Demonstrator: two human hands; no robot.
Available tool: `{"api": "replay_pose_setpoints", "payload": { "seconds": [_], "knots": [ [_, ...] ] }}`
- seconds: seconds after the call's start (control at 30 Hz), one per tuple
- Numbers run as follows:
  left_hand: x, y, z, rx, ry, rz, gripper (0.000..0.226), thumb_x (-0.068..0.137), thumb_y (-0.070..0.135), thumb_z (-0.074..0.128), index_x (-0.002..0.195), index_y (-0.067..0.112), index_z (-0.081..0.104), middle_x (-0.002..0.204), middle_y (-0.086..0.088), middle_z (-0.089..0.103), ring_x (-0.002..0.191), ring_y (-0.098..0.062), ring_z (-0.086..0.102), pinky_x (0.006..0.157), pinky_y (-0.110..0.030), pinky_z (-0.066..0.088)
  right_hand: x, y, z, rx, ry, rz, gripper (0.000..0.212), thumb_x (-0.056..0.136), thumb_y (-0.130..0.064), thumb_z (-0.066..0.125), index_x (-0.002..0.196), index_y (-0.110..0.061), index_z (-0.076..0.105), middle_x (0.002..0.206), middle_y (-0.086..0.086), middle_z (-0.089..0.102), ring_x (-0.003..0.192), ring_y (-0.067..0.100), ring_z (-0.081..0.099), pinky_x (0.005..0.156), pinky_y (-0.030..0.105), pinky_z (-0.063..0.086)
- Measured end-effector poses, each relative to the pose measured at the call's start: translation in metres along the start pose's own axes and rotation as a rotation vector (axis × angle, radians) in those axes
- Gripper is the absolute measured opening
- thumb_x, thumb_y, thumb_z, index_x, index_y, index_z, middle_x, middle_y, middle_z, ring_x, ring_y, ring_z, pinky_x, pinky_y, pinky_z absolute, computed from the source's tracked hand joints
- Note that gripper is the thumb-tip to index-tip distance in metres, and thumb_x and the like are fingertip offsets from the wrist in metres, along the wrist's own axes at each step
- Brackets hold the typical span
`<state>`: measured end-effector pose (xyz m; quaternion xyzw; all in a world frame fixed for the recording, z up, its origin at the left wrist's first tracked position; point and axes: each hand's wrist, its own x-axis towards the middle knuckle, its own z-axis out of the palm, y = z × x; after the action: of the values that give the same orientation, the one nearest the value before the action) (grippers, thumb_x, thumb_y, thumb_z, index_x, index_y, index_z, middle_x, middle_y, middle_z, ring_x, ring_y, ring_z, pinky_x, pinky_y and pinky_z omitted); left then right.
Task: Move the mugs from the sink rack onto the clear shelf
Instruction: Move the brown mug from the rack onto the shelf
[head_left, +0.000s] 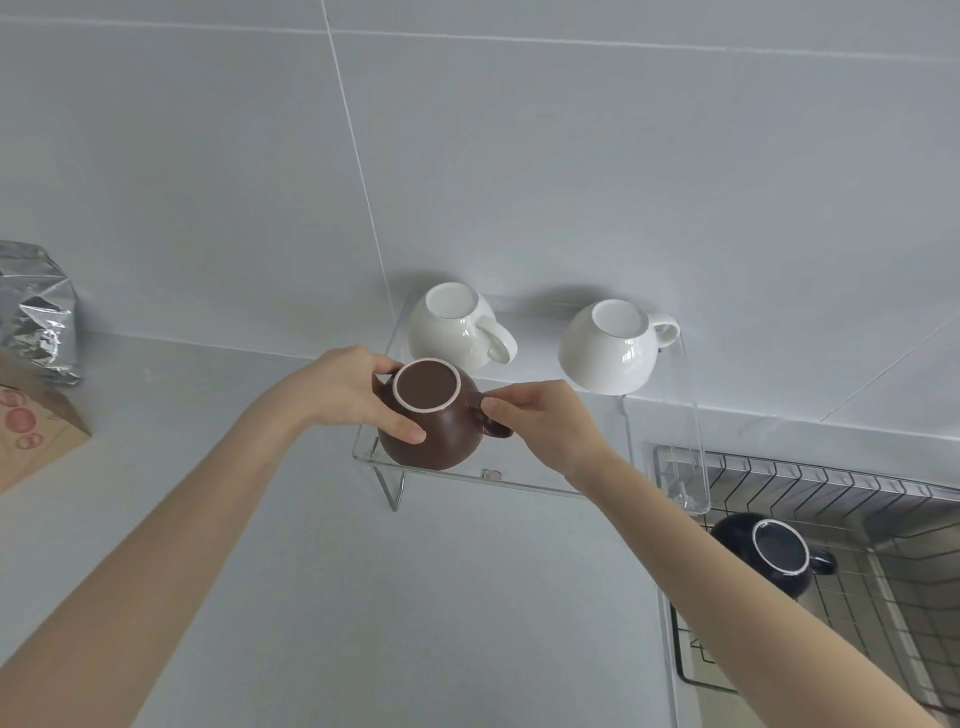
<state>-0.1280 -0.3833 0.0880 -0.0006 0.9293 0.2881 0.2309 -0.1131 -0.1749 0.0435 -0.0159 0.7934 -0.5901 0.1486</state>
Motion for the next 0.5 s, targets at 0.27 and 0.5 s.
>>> {"api": "replay_pose_setpoints", "payload": {
  "seconds": [0.27,0.5],
  "knots": [
    [-0.011,0.011,0.001,0.015,0.015,-0.018,0.076,0.042,0.038,0.085,0.113,0.027,0.060,0.106,0.005,0.068,0.099,-0.019,0.061,0.090,-0.032,0.047,-0.001,-0.002,-0.005,-0.020,-0.033,0.010,0.019,0.085,-0.018,0.058,0.096,-0.010,0.072,0.083,0.006,0.068,0.072,0.013,0.059,0.078,0.020,0.047],
    [-0.057,0.095,0.044,0.153,0.372,0.276,0.067,0.065,0.034,0.075,0.125,0.026,0.048,0.123,0.001,0.058,0.114,-0.020,0.049,0.091,-0.035,0.042,-0.050,-0.009,-0.115,0.076,0.145,-0.111,0.022,0.092,-0.015,0.049,0.108,-0.015,0.064,0.106,0.005,0.067,0.097,0.014,0.063,0.089,0.026,0.052]
  ]
}}
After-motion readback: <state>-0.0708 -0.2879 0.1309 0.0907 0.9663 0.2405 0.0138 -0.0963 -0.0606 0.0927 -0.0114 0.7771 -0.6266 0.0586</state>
